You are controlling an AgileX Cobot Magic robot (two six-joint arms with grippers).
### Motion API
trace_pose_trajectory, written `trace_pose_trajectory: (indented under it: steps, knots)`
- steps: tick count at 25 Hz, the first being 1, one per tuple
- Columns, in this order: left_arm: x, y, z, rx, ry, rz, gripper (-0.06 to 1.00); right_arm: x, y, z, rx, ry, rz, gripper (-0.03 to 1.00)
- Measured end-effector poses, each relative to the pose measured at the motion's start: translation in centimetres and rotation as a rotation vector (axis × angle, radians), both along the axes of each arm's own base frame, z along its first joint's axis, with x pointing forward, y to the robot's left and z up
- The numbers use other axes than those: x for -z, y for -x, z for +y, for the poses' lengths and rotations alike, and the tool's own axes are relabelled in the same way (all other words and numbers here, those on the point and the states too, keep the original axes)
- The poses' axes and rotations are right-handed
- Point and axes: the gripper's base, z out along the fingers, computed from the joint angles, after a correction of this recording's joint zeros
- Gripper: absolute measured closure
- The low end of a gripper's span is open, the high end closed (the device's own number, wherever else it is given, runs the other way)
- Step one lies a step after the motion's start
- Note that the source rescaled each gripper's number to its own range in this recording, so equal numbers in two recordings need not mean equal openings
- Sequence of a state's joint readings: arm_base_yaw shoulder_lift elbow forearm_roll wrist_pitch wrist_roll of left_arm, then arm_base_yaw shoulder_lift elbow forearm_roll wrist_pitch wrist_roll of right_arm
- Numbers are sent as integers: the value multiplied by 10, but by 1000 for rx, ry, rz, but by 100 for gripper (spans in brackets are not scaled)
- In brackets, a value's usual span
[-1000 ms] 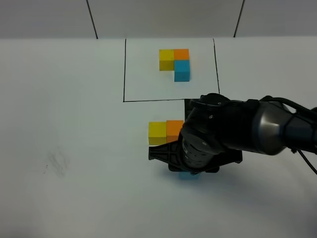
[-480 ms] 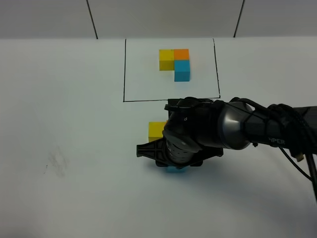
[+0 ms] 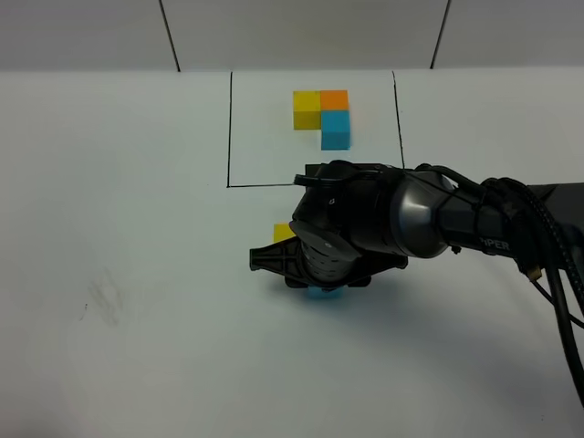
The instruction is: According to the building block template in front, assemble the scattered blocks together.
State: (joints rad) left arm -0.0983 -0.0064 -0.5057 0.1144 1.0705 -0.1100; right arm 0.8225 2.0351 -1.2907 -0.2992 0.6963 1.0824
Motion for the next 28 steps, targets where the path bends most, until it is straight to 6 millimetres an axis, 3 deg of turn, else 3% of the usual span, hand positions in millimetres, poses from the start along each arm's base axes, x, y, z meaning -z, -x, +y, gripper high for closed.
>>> trace_pose_trajectory:
  steps: [21, 28]
  knots:
    - [0, 0, 0, 0, 0, 0, 25, 7, 2, 2, -26, 10, 43, 74]
    - [0, 0, 0, 0, 0, 0, 25, 10, -6, -1, -17, 12, 37, 74]
